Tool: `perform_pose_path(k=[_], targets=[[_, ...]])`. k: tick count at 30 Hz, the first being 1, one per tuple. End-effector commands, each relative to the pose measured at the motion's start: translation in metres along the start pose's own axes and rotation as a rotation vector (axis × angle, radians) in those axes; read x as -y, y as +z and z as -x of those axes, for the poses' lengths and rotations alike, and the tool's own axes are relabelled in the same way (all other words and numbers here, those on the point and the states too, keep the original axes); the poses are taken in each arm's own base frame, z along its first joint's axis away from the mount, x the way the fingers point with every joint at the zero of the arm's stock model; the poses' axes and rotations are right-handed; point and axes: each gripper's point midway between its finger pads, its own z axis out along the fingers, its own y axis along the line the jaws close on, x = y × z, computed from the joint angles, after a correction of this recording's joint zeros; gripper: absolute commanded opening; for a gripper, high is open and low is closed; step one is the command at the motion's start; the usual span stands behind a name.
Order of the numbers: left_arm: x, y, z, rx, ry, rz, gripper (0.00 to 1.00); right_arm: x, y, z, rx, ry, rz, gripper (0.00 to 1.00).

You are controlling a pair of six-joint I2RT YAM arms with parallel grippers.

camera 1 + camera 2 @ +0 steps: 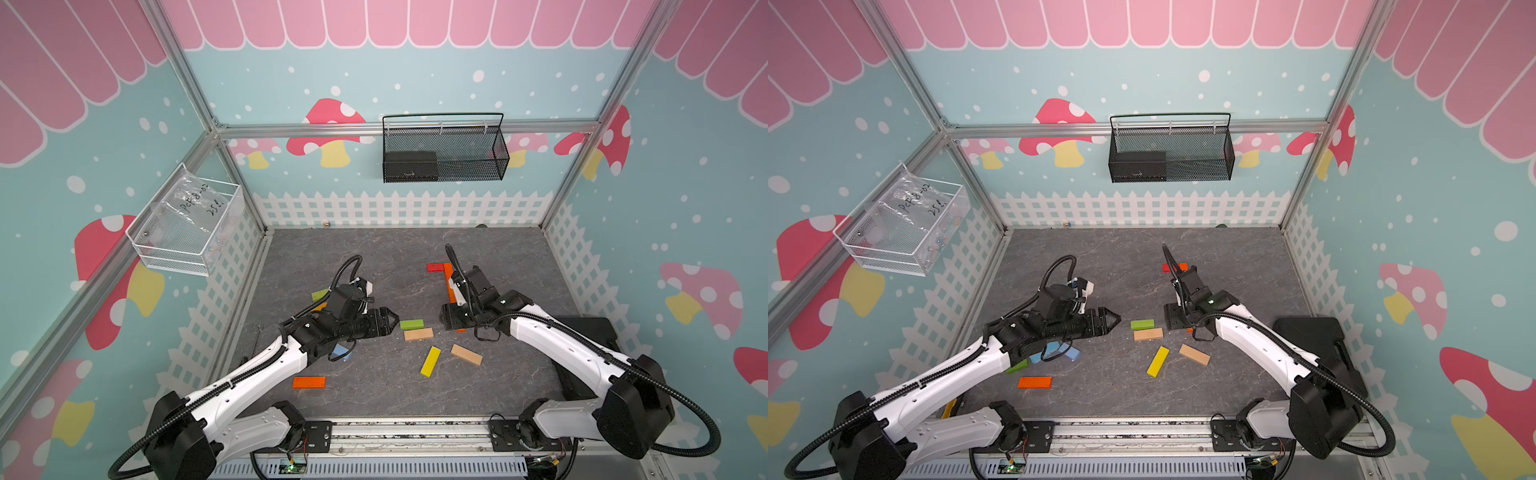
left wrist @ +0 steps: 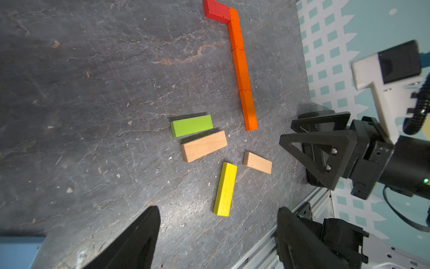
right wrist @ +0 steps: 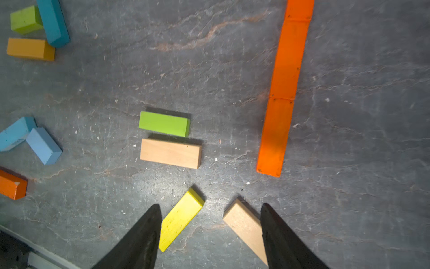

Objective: Assemble a giraffe with building blocks
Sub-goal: Pick up the building block from the center of the board.

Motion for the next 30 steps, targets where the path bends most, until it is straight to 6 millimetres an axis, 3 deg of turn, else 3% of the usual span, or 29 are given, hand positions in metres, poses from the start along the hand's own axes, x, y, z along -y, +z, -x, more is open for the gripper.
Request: perform_pose_path(k=[1,9,14,18,21,25,30], targets=[[-0.018,-0.009,-0.009,0.005,-0.048,0.048,0.82,-0.015,0.016,-0.015,-0.045,0.014,0.018,0.69],[-0.034,-0.027,-0.019,0.021,-0.078,0.073,0.82,-0.058,0.037,-0.067,-0.181,-0.088,0.026,0.67],[-0.039,-0.028,-0.021,0.027,-0.087,0.078,0.82,-0.063,0.044,-0.090,-0.207,0.012,-0.018,0.65],[-0.039,-0.027,-0.020,0.032,-0.088,0.072,0.82,-0.069,0.052,-0.080,-0.182,0.046,-0.052,0.64],[-0.038,-0.029,-0.020,0.035,-0.088,0.065,0.82,-0.074,0.058,-0.066,-0.162,0.015,-0.071,0.73],[-0.039,-0.033,-0.020,0.046,-0.091,0.060,0.82,-0.080,0.066,-0.052,-0.151,-0.039,-0.098,0.97],[-0.044,-0.037,-0.020,0.058,-0.102,0.062,0.82,-0.074,0.076,-0.041,-0.158,-0.072,-0.166,1.00]])
